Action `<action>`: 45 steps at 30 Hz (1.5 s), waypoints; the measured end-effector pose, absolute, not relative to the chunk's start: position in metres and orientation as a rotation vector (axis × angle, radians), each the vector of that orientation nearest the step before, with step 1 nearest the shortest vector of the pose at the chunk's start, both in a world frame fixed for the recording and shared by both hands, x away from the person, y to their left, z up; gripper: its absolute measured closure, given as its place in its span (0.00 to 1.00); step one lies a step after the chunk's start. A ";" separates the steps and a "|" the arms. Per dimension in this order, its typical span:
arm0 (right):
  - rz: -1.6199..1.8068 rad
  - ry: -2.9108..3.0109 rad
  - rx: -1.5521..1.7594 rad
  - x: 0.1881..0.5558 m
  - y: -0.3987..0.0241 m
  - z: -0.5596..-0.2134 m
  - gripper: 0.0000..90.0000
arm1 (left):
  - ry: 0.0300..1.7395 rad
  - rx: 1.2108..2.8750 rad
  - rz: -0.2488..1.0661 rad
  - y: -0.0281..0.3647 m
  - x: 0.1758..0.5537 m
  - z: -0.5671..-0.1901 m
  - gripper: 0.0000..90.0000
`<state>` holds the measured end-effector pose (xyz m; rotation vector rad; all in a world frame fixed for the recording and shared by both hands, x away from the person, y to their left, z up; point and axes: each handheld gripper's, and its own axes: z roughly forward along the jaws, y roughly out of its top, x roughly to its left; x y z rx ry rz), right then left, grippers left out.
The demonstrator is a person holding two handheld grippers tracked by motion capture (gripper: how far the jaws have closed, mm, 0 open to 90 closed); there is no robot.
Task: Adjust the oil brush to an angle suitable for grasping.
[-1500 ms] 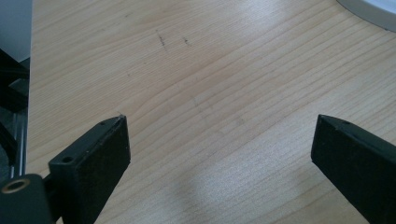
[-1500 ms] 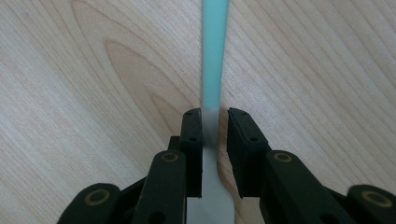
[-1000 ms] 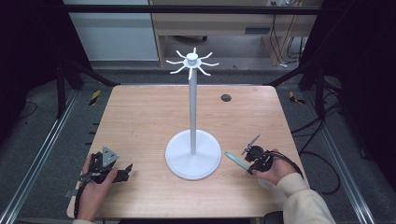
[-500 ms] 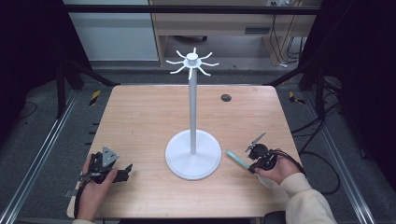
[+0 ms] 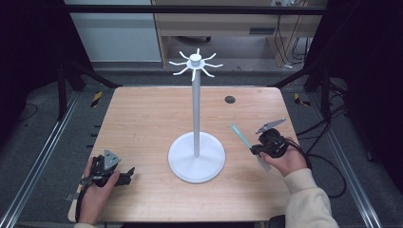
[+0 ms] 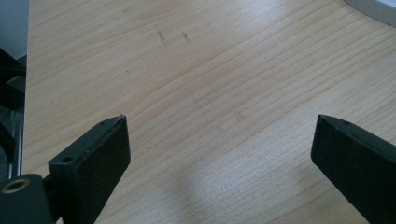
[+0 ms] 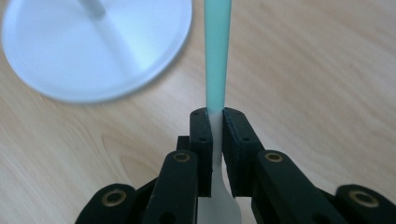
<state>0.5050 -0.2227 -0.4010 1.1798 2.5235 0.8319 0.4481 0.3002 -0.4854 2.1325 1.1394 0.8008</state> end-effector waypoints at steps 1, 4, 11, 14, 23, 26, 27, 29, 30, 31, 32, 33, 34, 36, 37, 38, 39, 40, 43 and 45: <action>0.866 2.502 1.177 0.506 -0.222 -0.399 0.92 | 1.140 2.134 0.799 0.300 0.448 -0.486 0.05; 0.941 2.437 1.184 0.510 -0.220 -0.391 0.92 | 1.143 2.128 0.801 0.300 0.448 -0.487 0.05; 1.110 2.303 1.188 0.513 -0.213 -0.379 0.92 | 1.144 2.117 0.800 0.300 0.445 -0.488 0.05; 1.125 2.273 1.191 0.514 -0.213 -0.374 0.92 | 1.143 2.116 0.798 0.301 0.446 -0.488 0.05; 1.282 2.148 1.147 0.497 -0.216 -0.361 0.92 | 1.141 2.099 0.807 0.301 0.451 -0.486 0.05; 1.305 2.132 1.125 0.492 -0.213 -0.355 0.92 | 1.136 2.107 0.810 0.300 0.449 -0.485 0.05; 1.313 2.124 1.120 0.490 -0.212 -0.354 0.92 | 1.135 2.101 0.813 0.301 0.447 -0.484 0.05; 1.327 2.115 1.111 0.487 -0.210 -0.352 0.92 | 1.137 2.095 0.816 0.302 0.445 -0.483 0.05; 1.332 2.108 1.103 0.486 -0.209 -0.351 0.92 | 1.139 2.087 0.816 0.302 0.445 -0.483 0.05; 1.340 2.105 1.091 0.485 -0.208 -0.350 0.92 | 1.139 2.086 0.817 0.303 0.444 -0.482 0.05; 1.347 2.100 1.086 0.484 -0.208 -0.349 0.92 | 1.140 2.084 0.816 0.303 0.445 -0.482 0.05; 1.352 2.092 1.084 0.483 -0.208 -0.348 0.92 | 1.141 2.083 0.814 0.303 0.445 -0.483 0.05; 1.360 2.084 1.081 0.482 -0.208 -0.347 0.92 | 1.141 2.083 0.813 0.303 0.445 -0.483 0.05; 1.374 2.073 1.078 0.480 -0.209 -0.344 0.92 | 1.138 2.088 0.813 0.303 0.445 -0.484 0.05; 1.382 2.066 1.077 0.480 -0.210 -0.343 0.92 | 1.138 2.088 0.813 0.303 0.445 -0.484 0.05; 1.383 2.066 1.074 0.479 -0.210 -0.342 0.92 | 1.140 2.085 0.812 0.303 0.445 -0.484 0.05; 1.387 2.057 1.074 0.479 -0.211 -0.342 0.92 | 1.140 2.086 0.812 0.304 0.445 -0.484 0.05; 1.392 2.052 1.072 0.479 -0.211 -0.341 0.92 | 1.141 2.085 0.813 0.304 0.445 -0.484 0.05; 1.399 2.047 1.069 0.478 -0.212 -0.340 0.92 | 1.139 2.086 0.818 0.304 0.444 -0.483 0.05; 1.413 2.043 1.065 0.478 -0.213 -0.340 0.92 | 1.139 2.083 0.821 0.305 0.443 -0.482 0.05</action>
